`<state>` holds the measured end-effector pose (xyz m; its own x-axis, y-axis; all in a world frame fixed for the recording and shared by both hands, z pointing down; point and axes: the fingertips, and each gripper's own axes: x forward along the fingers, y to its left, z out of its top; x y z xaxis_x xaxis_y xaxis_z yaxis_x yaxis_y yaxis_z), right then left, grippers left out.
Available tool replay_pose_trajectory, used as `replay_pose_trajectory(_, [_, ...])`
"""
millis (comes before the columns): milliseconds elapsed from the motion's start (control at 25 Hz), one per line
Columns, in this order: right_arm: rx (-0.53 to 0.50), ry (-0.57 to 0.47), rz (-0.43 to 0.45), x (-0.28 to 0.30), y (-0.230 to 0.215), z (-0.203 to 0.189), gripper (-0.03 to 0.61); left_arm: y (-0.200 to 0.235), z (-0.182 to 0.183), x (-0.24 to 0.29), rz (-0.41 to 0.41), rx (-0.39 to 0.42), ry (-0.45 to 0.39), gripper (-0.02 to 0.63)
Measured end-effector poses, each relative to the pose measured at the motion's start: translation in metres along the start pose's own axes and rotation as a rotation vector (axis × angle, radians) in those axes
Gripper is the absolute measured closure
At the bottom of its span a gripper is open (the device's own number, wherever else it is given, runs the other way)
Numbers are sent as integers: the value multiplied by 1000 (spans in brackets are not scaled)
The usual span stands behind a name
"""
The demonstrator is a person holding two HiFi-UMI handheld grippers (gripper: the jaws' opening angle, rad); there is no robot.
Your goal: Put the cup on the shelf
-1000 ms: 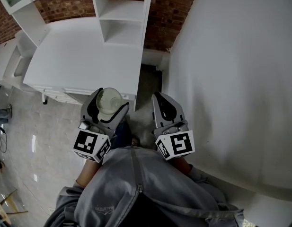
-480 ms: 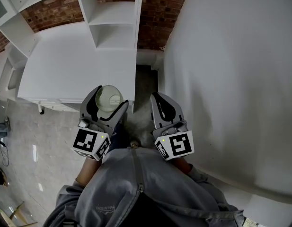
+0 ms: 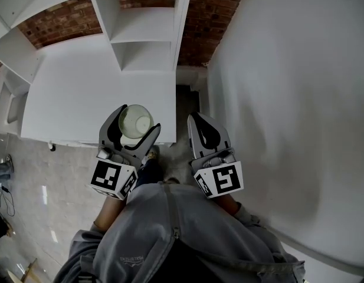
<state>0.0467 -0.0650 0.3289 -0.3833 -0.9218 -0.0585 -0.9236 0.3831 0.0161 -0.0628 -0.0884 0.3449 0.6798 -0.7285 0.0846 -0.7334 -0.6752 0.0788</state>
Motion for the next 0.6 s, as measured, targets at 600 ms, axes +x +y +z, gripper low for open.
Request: replay_pose_trajectory(600, [-24, 28, -61, 107, -8, -8, 551, 88, 4, 60, -108, 41, 33, 227])
